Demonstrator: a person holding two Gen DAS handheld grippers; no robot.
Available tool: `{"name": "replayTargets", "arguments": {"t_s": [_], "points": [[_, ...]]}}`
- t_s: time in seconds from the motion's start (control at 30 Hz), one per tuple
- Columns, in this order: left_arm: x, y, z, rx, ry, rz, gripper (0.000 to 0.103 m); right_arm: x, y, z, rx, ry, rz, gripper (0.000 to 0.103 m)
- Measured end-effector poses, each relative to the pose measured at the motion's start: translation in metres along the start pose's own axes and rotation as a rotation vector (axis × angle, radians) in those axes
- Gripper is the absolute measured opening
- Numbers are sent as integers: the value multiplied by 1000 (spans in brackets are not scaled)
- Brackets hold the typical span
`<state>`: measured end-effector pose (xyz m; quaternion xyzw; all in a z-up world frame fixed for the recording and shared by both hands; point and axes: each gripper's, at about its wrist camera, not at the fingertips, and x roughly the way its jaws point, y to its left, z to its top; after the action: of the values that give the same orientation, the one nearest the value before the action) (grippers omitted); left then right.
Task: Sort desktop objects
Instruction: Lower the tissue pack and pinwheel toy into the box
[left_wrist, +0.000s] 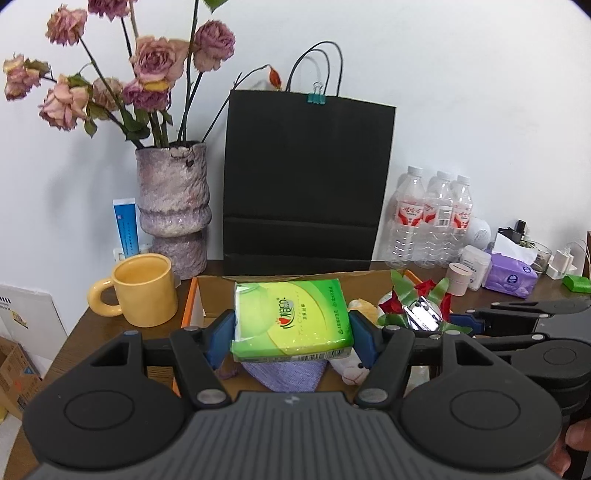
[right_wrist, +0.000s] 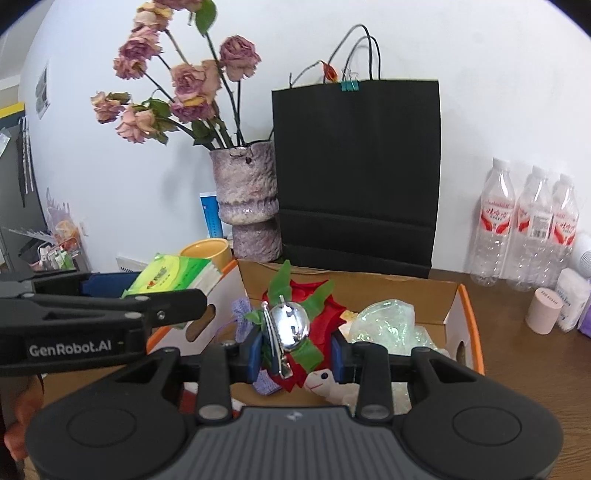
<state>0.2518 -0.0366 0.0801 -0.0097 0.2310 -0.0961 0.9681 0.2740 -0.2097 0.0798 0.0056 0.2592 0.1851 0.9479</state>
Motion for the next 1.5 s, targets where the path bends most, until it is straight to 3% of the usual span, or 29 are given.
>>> {"name": "replayTargets", "arguments": {"t_s": [0.6, 0.8, 1.27, 1.5], "points": [[64, 23, -8, -75, 75, 12, 66, 68, -16, -12, 32, 101, 38, 34], [75, 33, -17, -75, 114, 17, 66, 81, -9, -22, 17, 150, 82, 34], [99, 40, -30, -62, 219, 8, 67, 97, -2, -35, -1, 211, 83, 34], [103, 38, -34, -41, 238, 19, 67, 100, -9, -36, 48, 244, 106, 35]]}}
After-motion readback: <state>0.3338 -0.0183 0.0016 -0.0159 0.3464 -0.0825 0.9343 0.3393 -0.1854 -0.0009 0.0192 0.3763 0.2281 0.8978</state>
